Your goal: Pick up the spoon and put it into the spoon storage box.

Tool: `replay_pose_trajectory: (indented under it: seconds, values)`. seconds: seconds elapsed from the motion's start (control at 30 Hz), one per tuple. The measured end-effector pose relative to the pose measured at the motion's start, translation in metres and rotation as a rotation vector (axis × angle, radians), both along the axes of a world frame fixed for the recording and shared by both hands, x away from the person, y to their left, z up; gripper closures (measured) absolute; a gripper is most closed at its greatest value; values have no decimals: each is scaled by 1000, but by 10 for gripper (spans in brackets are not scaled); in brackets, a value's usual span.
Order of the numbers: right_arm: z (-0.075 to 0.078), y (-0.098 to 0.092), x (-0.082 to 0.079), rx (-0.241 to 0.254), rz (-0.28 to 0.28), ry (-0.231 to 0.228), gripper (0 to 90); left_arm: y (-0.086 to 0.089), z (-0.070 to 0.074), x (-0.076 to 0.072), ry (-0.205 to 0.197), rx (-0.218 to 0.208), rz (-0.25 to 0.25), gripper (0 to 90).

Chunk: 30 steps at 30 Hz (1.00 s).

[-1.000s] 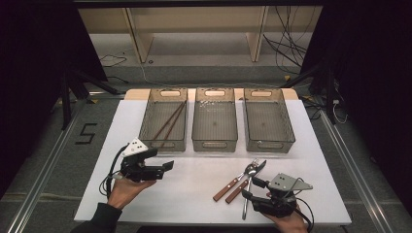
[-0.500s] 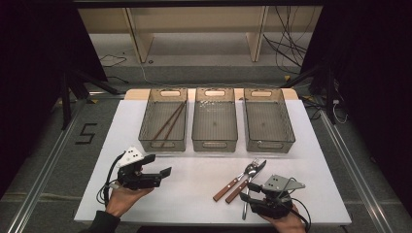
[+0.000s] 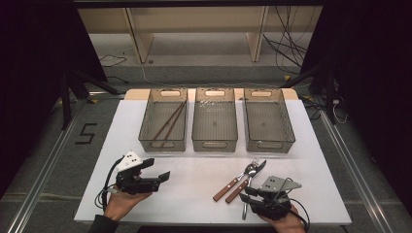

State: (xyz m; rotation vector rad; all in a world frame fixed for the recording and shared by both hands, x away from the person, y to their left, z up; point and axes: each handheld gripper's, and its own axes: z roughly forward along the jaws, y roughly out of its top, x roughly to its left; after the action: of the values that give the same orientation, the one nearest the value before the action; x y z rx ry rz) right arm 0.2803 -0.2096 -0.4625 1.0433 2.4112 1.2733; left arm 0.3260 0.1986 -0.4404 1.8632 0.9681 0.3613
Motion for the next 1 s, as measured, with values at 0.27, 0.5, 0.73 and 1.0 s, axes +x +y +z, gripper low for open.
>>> replay_pose_trajectory:
  seconds: [0.27, 0.5, 0.73, 1.0]
  values:
    - [-3, 2, 0, -33, 23, 33, 788, -3, -3, -4, 0, 6, -13, 198]
    - [-7, 9, 0, -85, 59, 58, 859, -5, -4, -8, -4, 13, -18, 198]
    - [-12, 18, 1, -136, 84, 85, 884, -5, -5, -8, -2, 12, -17, 198]
    - [-19, 24, 3, -183, 97, 127, 896, -4, -7, -8, -1, 11, -17, 198]
